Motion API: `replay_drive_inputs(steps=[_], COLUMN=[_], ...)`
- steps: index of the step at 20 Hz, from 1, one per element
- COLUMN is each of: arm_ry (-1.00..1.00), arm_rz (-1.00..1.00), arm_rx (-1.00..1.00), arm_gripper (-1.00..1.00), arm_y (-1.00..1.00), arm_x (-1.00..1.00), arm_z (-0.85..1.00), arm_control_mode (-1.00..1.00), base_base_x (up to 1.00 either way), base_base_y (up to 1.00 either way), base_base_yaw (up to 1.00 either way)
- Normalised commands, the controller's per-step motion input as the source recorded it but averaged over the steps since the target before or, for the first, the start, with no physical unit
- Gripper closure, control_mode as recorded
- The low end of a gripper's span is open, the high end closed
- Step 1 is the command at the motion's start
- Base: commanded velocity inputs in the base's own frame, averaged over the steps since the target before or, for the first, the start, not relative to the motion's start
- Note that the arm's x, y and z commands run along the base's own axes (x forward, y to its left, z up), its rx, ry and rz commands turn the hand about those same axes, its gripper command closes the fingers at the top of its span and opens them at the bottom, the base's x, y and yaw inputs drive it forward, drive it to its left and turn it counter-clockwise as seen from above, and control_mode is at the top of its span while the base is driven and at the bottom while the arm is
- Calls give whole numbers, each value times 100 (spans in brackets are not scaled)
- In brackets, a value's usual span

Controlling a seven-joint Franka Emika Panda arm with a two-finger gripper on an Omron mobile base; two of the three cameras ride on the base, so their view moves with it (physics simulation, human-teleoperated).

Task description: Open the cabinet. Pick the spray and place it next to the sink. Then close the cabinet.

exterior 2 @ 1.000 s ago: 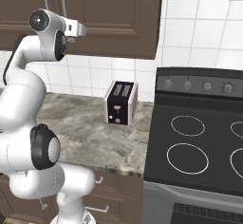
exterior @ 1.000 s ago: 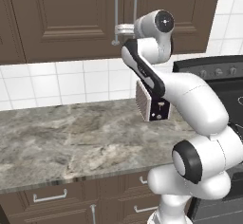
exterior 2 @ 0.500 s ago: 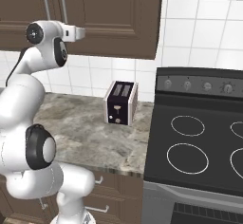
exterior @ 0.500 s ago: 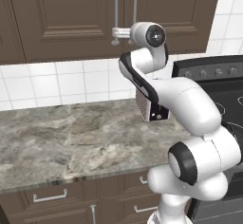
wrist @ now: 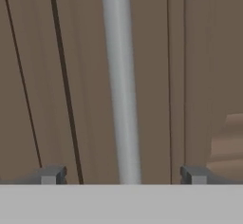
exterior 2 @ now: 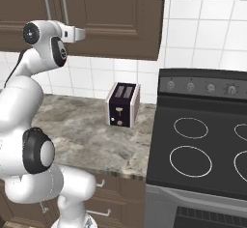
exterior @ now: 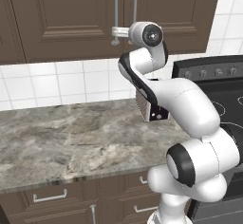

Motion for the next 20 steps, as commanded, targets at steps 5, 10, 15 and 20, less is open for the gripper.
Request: replay_drive_inputs(steps=[5,10,15,20], arm_ry=[0,0,0,0], arm_rz=[0,0,0,-3], arm_rx=[0,0,0,0], arm_gripper=[100,100,100,100], arm_y=[0,0,-6,-28], arm_x=[0,0,0,-3], arm_z=[0,0,0,2], arm_control_mode=[-100,-100,-100,-100], base_base_x=[0,0,0,0], base_base_y=[0,0,0,0], base_base_yaw=[0,0,0,0])
